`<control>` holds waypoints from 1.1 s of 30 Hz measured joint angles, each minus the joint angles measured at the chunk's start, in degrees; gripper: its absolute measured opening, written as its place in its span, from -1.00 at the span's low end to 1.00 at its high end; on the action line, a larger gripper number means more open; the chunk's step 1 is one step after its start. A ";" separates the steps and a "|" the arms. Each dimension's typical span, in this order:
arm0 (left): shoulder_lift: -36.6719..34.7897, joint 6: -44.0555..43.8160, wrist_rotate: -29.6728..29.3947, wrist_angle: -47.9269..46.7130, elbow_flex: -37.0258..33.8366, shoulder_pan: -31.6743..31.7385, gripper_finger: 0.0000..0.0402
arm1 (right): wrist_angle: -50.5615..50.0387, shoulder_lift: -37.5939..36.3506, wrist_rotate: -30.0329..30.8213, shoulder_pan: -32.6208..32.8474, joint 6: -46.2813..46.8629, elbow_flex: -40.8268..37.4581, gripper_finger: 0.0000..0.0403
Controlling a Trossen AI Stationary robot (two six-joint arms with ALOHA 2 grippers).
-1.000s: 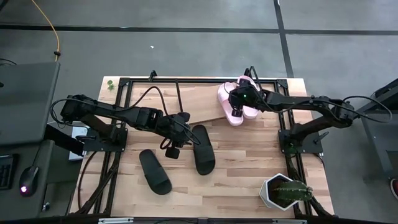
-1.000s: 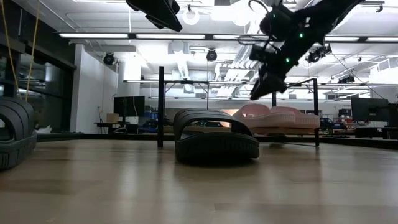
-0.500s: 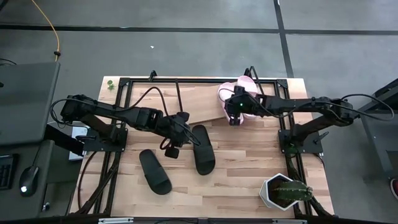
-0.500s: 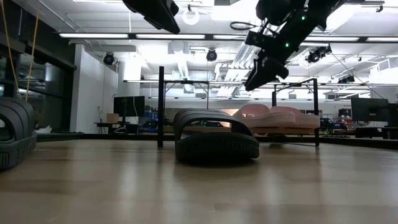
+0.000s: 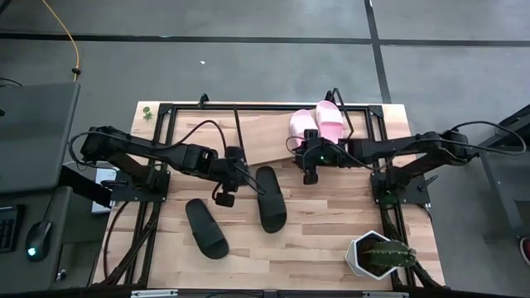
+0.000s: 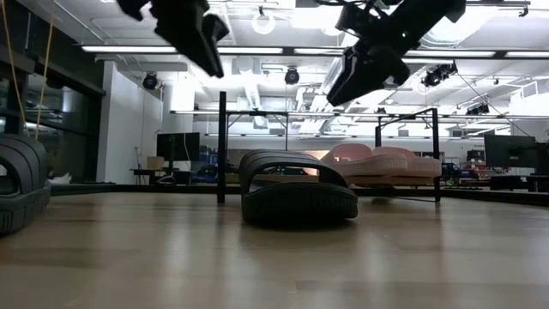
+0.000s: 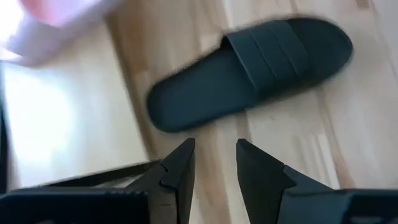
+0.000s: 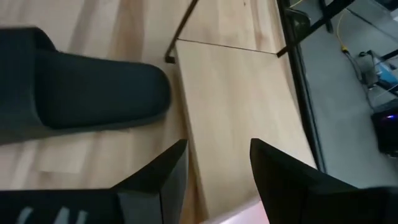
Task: Pick and place slides into the shelf
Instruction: Put the right black slide on the shelf
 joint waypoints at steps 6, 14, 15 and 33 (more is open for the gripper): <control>0.02 0.85 2.08 1.00 -2.84 0.00 -0.49 | 0.69 0.00 0.00 2.83 3.95 0.00 -0.18; 0.02 -3.80 7.84 3.19 -2.98 -1.43 -0.49 | 1.82 0.00 -1.42 5.76 9.01 0.00 -0.18; 0.02 -3.81 7.88 3.47 -2.98 -2.05 -0.49 | 1.97 0.00 -2.56 5.92 9.83 0.00 -0.18; 0.02 -8.42 8.21 10.60 -3.00 -16.06 -0.50 | 2.29 0.02 -10.14 13.07 20.87 -0.04 -0.18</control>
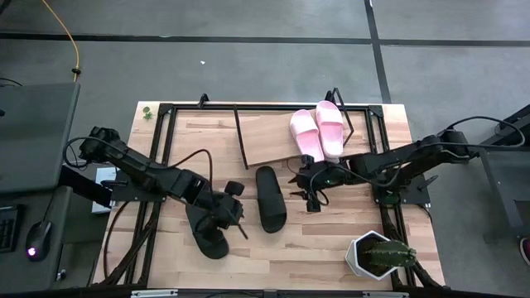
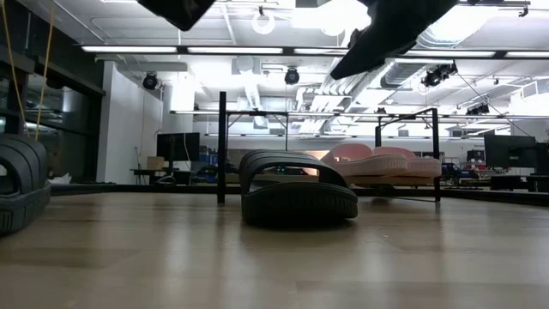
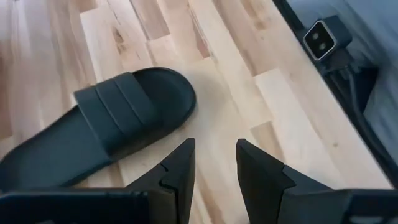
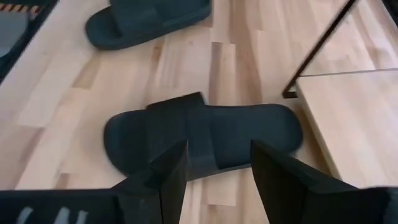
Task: Pick and place slides into the shelf
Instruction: Put the right black slide on the shelf
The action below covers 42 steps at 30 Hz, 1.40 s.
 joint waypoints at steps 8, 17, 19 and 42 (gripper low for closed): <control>0.00 -6.21 -6.53 0.54 -0.01 -5.05 -0.50 | 1.79 0.20 9.00 7.83 -0.07 0.00 -0.18; 0.00 -12.63 -13.64 0.85 -0.01 -6.65 -0.49 | 2.16 0.36 16.01 11.94 1.78 -0.15 -0.18; 0.00 -13.69 -14.11 0.83 -0.01 -6.46 -0.49 | 2.21 1.43 16.29 12.30 2.36 -0.15 -0.18; 0.00 -15.20 -14.82 0.70 -0.01 -6.45 -0.49 | 8.87 21.69 18.97 12.97 -6.00 4.30 -0.18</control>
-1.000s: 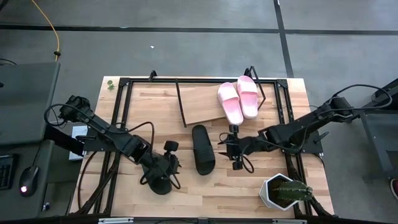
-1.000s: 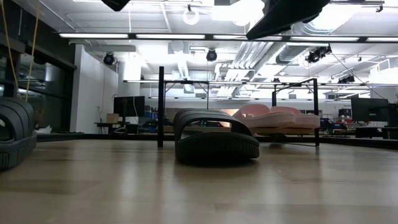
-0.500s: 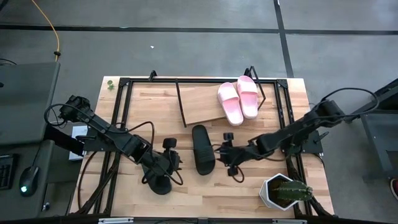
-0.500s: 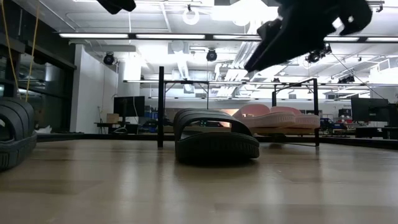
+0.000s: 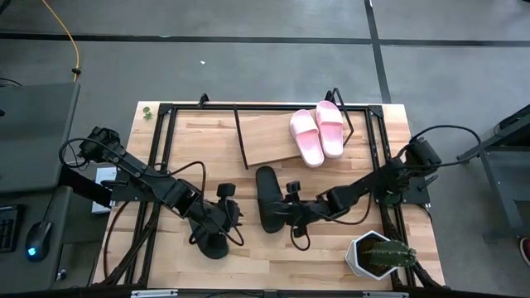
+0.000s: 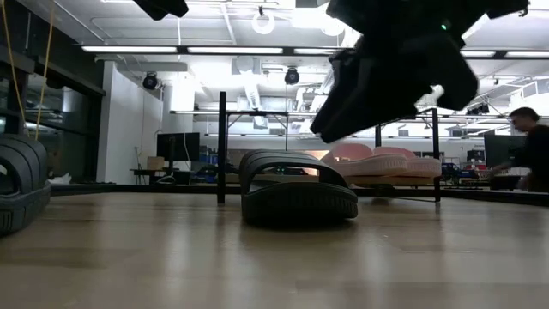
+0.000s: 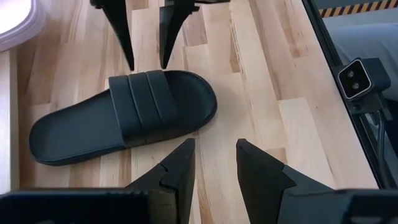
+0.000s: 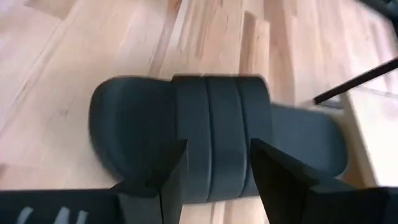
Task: Pick and place slides into the shelf
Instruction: Put the right black slide on the shelf
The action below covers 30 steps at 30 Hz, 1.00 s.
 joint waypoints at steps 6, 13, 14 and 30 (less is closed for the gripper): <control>0.00 0.17 0.00 0.04 0.00 -0.02 -0.49 | -0.32 2.96 6.34 2.93 -5.06 4.13 -0.18; 0.02 0.20 0.00 0.02 0.00 -0.02 -0.49 | -1.59 5.24 16.86 6.12 -8.27 7.46 -0.18; 0.02 0.24 0.00 0.03 0.00 -0.02 -0.49 | -1.49 5.31 17.26 6.31 -8.26 7.77 -0.18; 0.02 0.26 -0.09 0.02 0.00 0.00 -0.49 | -4.84 6.39 20.77 9.18 -1.33 7.99 -0.18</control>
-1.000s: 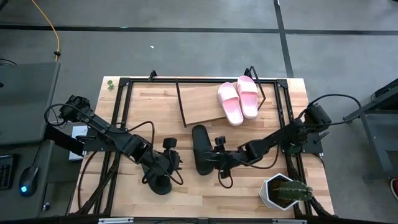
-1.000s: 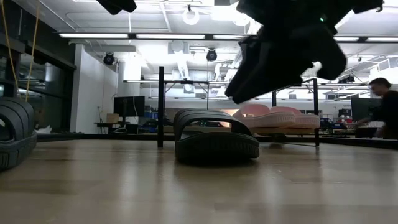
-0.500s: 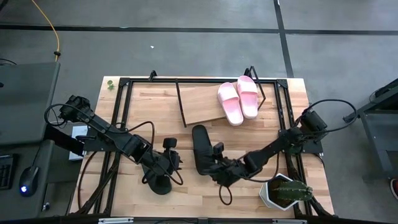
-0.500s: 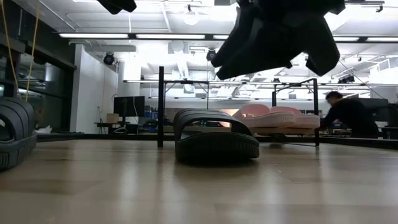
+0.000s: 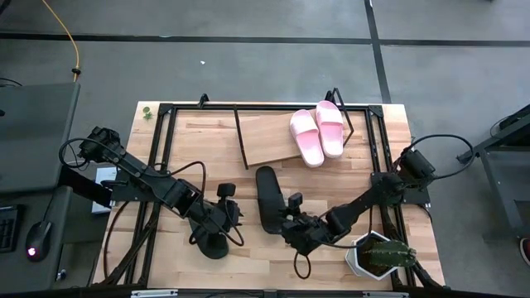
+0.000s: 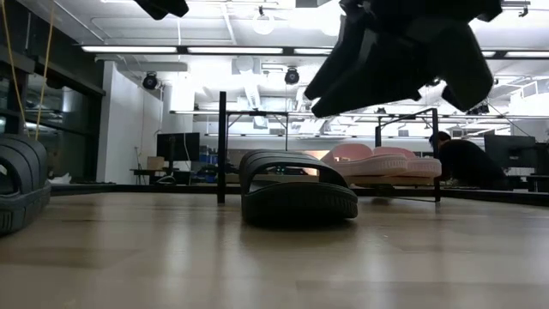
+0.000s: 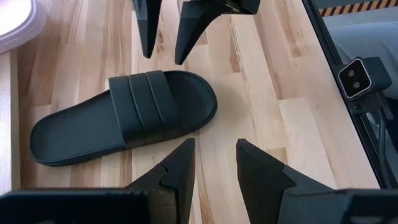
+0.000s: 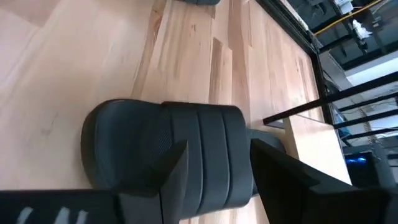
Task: Pick and place slides into the shelf
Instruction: Put the right black slide on the shelf
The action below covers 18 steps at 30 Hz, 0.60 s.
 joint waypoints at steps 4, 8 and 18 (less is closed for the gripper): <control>0.02 0.00 -0.37 -0.02 0.00 0.00 -0.49 | -0.89 0.47 2.21 0.94 1.37 0.00 -0.18; 0.02 0.00 -0.49 0.00 0.00 0.00 -0.49 | -1.16 1.10 2.34 0.94 2.35 0.00 -0.18; 0.02 0.00 -0.85 0.01 0.00 0.00 -0.49 | -0.42 5.70 1.49 0.92 2.10 0.00 -0.18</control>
